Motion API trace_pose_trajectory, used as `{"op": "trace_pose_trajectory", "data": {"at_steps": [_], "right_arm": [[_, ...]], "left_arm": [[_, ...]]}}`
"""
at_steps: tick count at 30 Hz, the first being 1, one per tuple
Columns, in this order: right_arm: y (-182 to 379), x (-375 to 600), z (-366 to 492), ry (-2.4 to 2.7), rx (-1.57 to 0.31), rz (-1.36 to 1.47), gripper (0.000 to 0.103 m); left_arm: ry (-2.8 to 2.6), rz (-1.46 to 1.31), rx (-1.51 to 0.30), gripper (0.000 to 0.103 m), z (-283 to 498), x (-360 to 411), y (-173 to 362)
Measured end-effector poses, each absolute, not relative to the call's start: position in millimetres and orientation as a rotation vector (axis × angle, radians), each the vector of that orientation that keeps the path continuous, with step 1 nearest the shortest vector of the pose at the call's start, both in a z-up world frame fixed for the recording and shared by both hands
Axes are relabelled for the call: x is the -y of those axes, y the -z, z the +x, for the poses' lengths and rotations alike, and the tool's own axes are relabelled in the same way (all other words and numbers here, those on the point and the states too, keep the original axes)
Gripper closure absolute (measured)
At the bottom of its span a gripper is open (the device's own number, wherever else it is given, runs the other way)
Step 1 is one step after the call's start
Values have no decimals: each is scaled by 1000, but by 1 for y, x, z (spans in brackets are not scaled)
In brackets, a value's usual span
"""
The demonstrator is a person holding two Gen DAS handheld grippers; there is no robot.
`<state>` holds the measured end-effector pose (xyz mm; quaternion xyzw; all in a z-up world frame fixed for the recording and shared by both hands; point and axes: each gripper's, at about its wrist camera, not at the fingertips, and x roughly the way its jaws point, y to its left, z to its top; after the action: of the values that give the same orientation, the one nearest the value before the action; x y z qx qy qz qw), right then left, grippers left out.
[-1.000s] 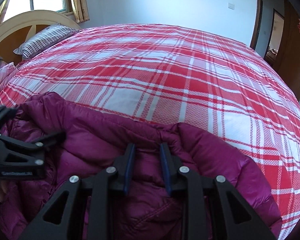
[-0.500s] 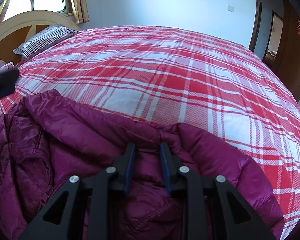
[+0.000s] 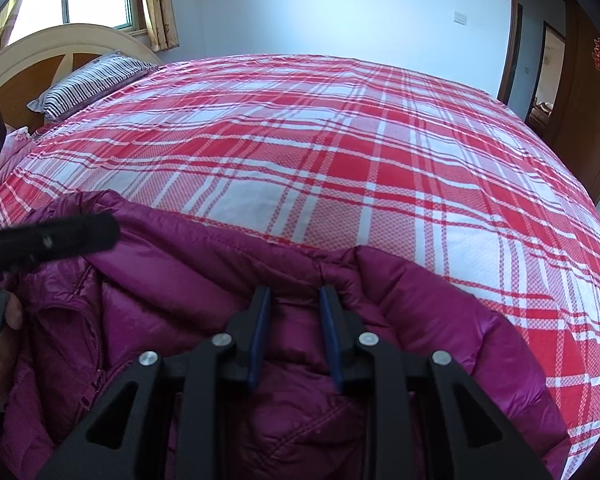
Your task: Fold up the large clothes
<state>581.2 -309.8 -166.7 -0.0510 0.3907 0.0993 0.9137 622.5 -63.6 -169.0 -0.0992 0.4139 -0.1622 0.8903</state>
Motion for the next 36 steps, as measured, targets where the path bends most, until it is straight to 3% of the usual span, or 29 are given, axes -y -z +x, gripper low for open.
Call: {"op": "trace_pose_trajectory", "data": {"at_steps": [36], "right_arm": [[168, 311, 584, -211, -818, -100, 75]], "left_arm": [[210, 19, -874, 1, 624, 93, 180]]}}
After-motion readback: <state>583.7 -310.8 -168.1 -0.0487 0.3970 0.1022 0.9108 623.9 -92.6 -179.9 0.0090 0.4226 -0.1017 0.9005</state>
